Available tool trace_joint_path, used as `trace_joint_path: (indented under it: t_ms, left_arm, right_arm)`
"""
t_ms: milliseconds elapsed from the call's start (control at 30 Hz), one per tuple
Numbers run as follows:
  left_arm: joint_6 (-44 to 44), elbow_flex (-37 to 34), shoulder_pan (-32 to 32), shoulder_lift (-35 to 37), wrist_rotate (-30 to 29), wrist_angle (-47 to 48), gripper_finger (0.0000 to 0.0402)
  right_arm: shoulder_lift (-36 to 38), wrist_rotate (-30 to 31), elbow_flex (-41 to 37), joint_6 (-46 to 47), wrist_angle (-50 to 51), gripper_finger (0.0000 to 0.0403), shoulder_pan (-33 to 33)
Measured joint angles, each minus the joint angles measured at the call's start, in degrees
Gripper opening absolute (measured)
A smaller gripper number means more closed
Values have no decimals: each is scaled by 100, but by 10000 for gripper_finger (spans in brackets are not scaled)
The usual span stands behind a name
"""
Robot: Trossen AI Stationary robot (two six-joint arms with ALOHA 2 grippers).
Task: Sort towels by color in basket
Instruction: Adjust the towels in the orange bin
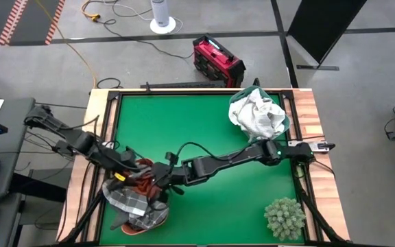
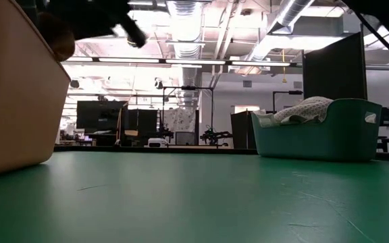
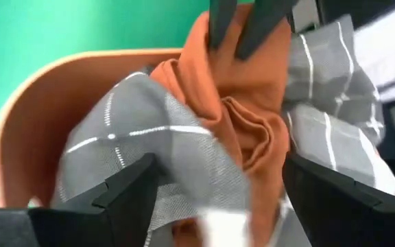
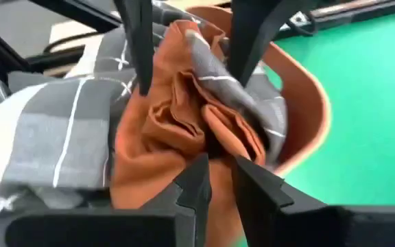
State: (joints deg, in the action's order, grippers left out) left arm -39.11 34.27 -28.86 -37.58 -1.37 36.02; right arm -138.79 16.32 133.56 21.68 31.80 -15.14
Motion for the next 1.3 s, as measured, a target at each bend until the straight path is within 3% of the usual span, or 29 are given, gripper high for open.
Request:
trace_joint_path:
  t_ms: [167,333,567,733,833,933,1067,1300]
  left_arm:
    - [-88,-834,-108,-72,-233,-1132,294]
    - [167,-1170,-58,-139,-418,-1290,294]
    - [1766,-766,89,-229,-830,-979,285]
    - [2279,-559,130,-404,-116,-599,263]
    - [2274,-173,73,-448,113,-198,252]
    - [2168,395,58,-447,-255,440,251]
    - [2164,853,61,-446,-450,941,271]
    - [1777,1534,58,-444,-192,979,309]
  right_arm:
    - [391,-1,9,34,886,97,-23]
    - [746,-1,9,-4,1032,97,0]
    - [1215,155,9,-104,1523,97,71]
    - [1533,185,10,48,2062,97,95]
    - [1628,185,9,224,2407,97,77]
    - [1679,194,9,398,2671,97,34]
    - [1604,196,11,471,2733,97,-43]
    - [1293,138,3,940,2591,97,-163]
